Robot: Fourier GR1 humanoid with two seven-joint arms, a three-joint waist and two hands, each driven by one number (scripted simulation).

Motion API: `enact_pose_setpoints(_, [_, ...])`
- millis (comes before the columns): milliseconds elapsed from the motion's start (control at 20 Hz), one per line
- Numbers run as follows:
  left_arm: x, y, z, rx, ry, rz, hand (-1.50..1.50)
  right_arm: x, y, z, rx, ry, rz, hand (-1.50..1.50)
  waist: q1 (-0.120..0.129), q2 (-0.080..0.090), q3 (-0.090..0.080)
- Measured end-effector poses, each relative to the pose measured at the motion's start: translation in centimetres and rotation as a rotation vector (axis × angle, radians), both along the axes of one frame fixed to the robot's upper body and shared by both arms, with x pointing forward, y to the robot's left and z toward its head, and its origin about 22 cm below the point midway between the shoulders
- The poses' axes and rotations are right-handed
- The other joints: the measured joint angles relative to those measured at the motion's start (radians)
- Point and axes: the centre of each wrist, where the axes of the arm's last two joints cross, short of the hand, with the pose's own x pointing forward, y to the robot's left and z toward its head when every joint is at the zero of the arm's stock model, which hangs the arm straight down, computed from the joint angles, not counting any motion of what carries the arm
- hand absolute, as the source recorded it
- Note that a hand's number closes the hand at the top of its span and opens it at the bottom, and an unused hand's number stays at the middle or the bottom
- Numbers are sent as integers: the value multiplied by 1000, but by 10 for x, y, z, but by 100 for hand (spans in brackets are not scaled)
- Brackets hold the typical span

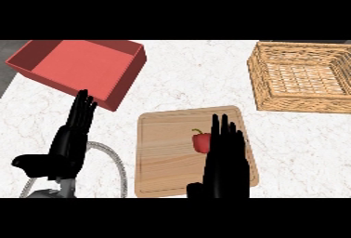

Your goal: Pick the bell pepper from the cutting board and place it in the basket

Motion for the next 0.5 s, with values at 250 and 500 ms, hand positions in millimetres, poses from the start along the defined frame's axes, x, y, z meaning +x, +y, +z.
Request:
enact_pose_setpoints(250, [-1,1,0,-3,-1,9,0,15,-2,-7,-22,1,-21,-150,-2,0,0])
enact_pose_setpoints(500, [4,3,2,-3,-4,8,0,19,2,-17,-37,4,-24,-150,-4,0,0])
